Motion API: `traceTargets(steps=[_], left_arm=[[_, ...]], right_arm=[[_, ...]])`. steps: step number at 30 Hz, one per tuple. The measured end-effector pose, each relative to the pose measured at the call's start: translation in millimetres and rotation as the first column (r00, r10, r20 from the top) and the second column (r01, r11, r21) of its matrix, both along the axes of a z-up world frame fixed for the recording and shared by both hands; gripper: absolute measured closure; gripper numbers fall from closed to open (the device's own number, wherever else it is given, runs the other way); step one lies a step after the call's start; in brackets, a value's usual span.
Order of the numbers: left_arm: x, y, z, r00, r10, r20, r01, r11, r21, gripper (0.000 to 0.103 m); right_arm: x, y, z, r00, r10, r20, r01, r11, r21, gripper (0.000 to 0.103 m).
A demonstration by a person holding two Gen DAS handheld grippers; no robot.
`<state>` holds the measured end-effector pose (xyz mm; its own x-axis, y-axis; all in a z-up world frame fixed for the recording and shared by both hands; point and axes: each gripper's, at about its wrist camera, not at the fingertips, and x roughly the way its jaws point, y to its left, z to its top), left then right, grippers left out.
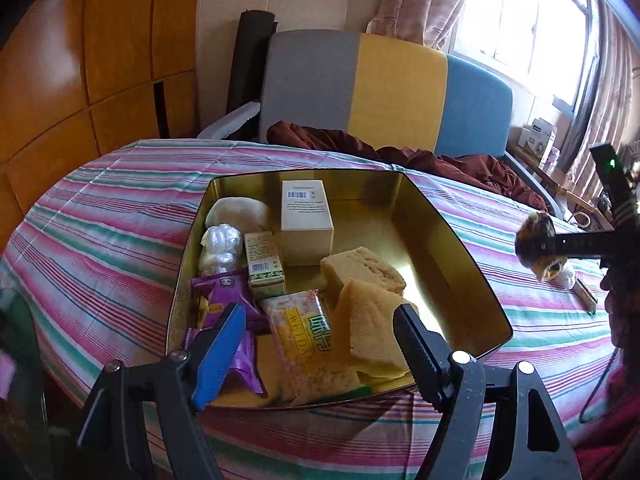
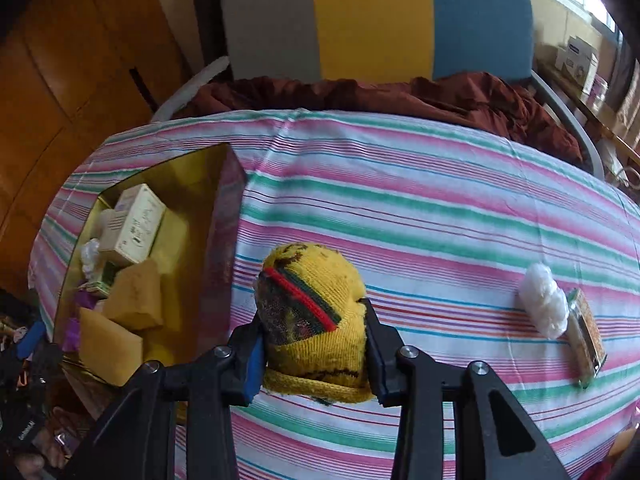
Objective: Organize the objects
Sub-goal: 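Carry the yellow knitted sock into the gold tray and open the right gripper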
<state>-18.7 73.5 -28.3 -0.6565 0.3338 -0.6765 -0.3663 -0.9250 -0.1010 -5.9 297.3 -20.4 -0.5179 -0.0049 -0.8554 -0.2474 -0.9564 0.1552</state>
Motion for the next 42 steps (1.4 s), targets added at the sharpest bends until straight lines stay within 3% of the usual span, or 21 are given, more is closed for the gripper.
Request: traceTargets(steps=[6,12,23,29,33,37,42], left_arm=[[-0.9,-15.3,-1.5,0.999,0.032,0.0,-0.032,0.999,0.029,0.026],[-4.4,-37.2,-3.5,0.997,0.078,0.011,-0.079,0.996,0.052,0.026],[-11.0,-66.5,-17.8,0.987,0.149,0.058,-0.153,0.986,0.069,0.026],[-12.7,-67.5,-23.3,0.986,0.149,0.074,-0.154,0.986,0.067,0.026],[-10.7,-64.3,-22.7,0.987,0.143,0.071,-0.148,0.987,0.063,0.025],[-8.7,-60.3,-19.6,0.989,0.136,0.059,-0.139,0.989,0.057,0.024],[-4.1,-53.8,-10.7,0.993,0.117,0.033,-0.118,0.992,0.044,0.022]], right_arm=[[-31.2,-50.8,15.6,0.995,0.093,-0.043,-0.096,0.994,-0.06,0.062],[-72.0,-96.3,13.5,0.985,0.167,-0.041,-0.169,0.984,-0.057,0.062],[-144.6,-126.5,-32.3,0.986,0.152,0.065,-0.152,0.988,-0.002,0.058],[-149.7,-126.5,-43.3,0.982,0.174,0.067,-0.165,0.978,-0.125,0.052],[-143.7,-124.4,-41.3,0.985,0.168,0.048,-0.159,0.976,-0.146,0.048],[-130.8,-119.0,-28.2,0.99,0.139,-0.004,-0.138,0.977,-0.16,0.028],[-110.8,-116.1,-6.5,0.987,0.15,-0.065,-0.158,0.976,-0.153,0.027]])
